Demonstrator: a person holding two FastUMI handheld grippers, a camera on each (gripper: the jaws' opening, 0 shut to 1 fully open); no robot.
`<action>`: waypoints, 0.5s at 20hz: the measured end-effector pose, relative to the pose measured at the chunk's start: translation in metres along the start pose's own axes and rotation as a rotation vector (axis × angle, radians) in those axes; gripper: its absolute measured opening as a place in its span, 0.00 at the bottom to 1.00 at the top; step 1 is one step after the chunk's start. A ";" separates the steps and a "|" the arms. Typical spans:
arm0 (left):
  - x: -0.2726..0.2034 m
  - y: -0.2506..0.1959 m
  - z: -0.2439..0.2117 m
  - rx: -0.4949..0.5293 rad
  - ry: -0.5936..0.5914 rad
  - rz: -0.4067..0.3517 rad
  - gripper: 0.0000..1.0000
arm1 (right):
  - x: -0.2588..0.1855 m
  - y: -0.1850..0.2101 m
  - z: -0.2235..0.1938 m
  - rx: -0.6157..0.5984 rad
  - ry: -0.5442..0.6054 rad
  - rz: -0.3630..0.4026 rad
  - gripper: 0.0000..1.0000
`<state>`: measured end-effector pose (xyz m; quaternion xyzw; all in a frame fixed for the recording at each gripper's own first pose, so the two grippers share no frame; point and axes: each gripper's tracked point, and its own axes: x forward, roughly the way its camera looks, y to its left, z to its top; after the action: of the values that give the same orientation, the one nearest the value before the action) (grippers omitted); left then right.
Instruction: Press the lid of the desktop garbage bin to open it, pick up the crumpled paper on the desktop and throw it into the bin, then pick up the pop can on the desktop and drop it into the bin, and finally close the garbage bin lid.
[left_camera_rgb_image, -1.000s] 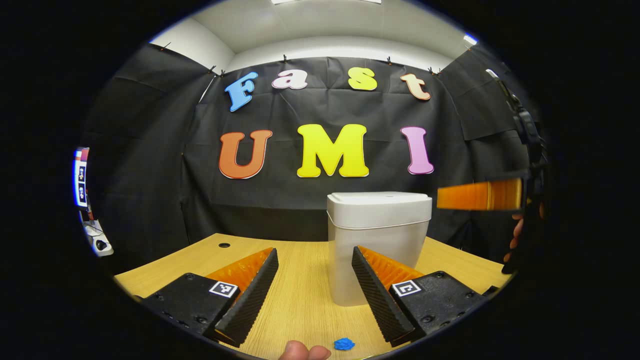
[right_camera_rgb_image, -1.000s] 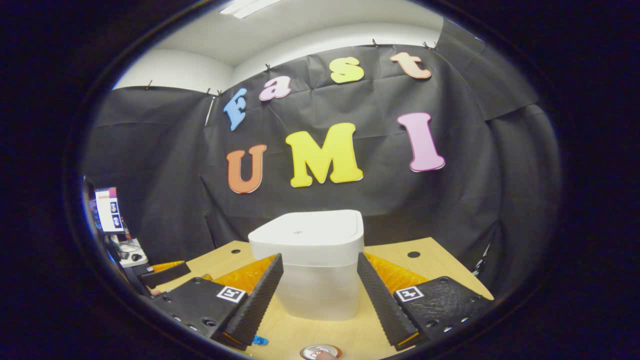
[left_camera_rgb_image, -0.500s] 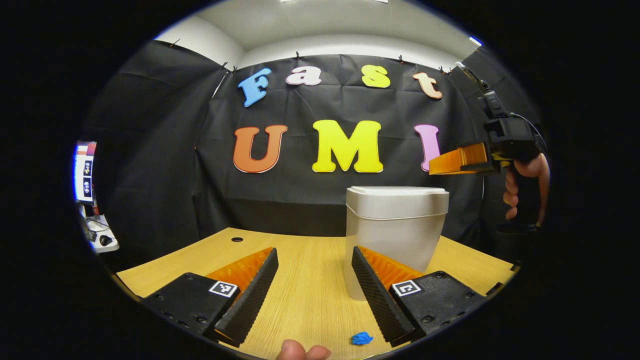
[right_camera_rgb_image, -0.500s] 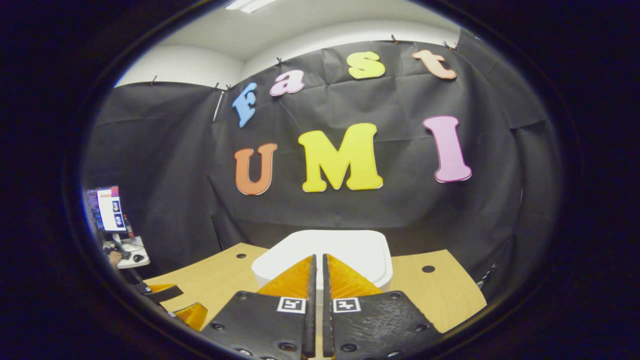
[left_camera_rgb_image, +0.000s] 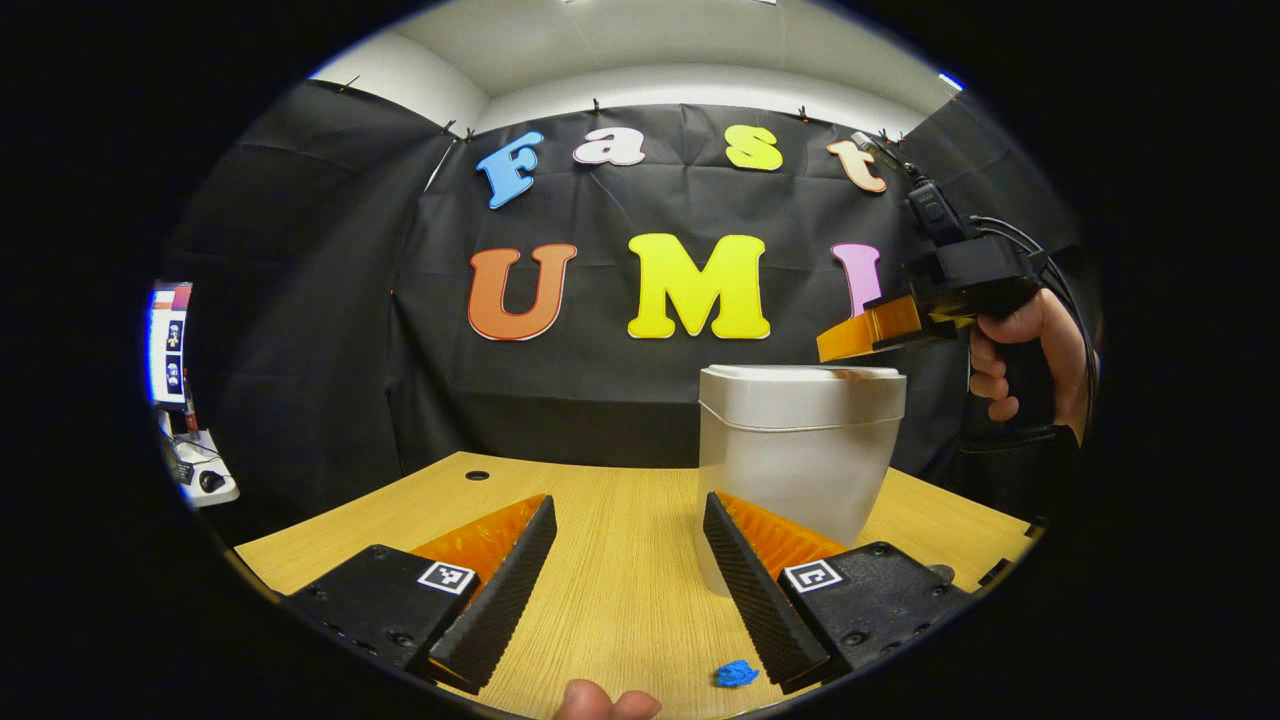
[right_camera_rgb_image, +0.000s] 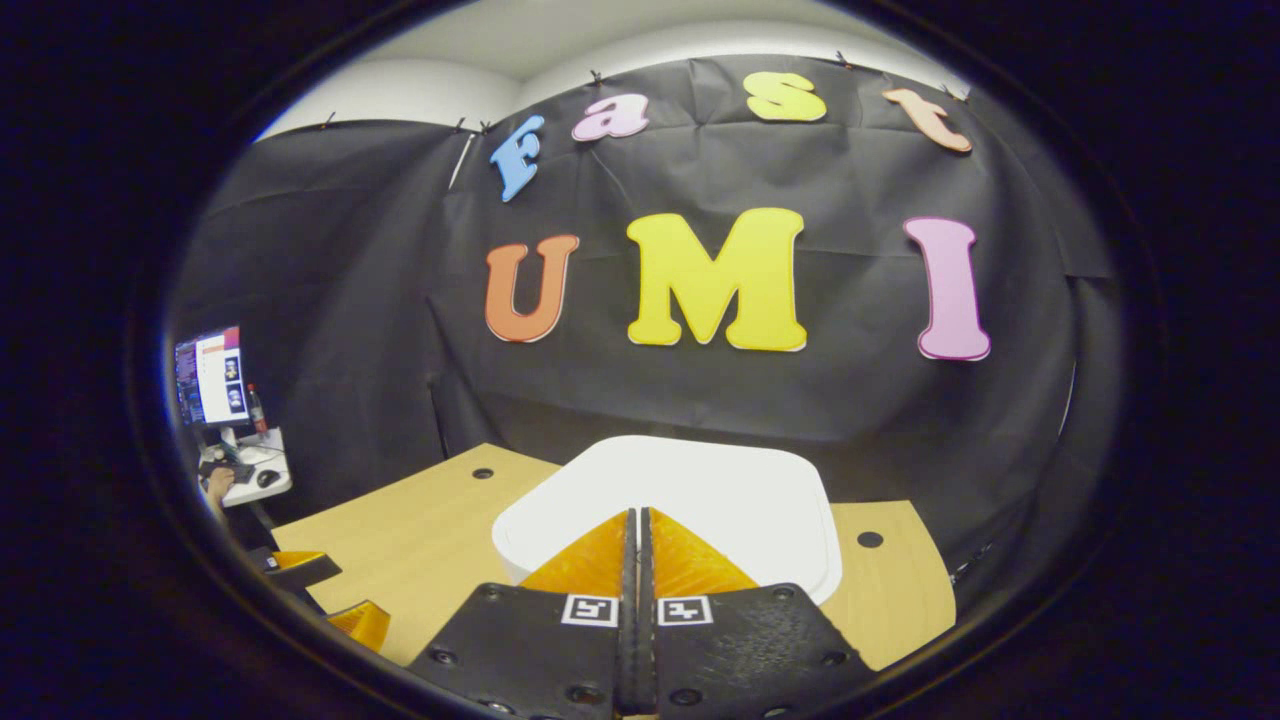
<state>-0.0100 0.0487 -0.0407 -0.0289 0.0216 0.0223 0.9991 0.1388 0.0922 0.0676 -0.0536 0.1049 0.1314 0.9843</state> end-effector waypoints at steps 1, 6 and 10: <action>0.000 0.000 -0.002 -0.001 0.004 -0.002 0.96 | 0.001 -0.002 -0.003 0.005 0.015 0.006 0.00; 0.005 0.008 -0.004 0.039 -0.004 0.028 0.96 | 0.002 -0.002 -0.014 -0.060 0.052 0.003 0.01; 0.003 0.001 -0.011 0.027 0.006 0.003 0.96 | -0.005 -0.007 0.001 0.185 -0.024 0.086 0.00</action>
<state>-0.0078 0.0491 -0.0521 -0.0152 0.0250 0.0233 0.9993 0.1360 0.0844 0.0701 0.0435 0.1069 0.1639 0.9797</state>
